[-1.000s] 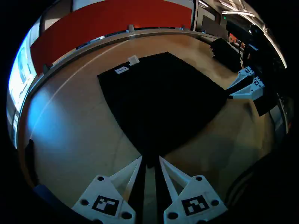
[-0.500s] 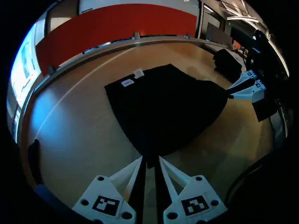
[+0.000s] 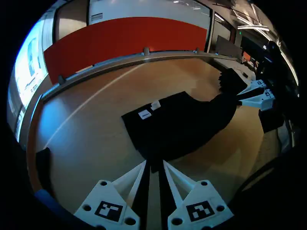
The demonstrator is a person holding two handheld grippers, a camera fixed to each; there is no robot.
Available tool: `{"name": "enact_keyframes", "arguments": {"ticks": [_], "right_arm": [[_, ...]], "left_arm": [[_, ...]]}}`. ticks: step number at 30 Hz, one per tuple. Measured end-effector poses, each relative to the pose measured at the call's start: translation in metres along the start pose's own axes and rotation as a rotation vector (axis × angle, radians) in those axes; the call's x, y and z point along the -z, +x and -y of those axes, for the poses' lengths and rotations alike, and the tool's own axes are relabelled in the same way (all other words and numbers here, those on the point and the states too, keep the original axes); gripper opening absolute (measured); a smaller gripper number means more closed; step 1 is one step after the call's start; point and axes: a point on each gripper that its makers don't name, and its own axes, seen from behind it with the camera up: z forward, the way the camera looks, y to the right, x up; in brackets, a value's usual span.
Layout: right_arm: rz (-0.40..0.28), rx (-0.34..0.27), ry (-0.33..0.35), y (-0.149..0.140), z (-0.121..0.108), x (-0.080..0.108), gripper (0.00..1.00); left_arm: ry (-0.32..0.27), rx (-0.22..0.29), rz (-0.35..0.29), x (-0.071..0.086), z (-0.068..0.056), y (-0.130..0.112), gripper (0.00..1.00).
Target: Fold towel
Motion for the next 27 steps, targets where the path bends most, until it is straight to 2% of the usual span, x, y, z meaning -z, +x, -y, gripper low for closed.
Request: {"name": "enact_keyframes", "arguments": {"ticks": [12,20,27], "right_arm": [[-0.017,-0.018,0.001,0.014,0.008,0.028,0.17],[-0.021,-0.006,-0.001,0.019,0.012,0.04,0.17],[-0.009,-0.003,-0.003,0.016,0.011,0.04,0.17]], "left_arm": [[-0.012,0.01,-0.007,0.026,-0.008,0.013,0.15],[-0.026,0.02,-0.008,0.041,-0.015,0.016,0.15],[-0.027,0.028,-0.006,0.041,-0.016,0.013,0.15]]}}
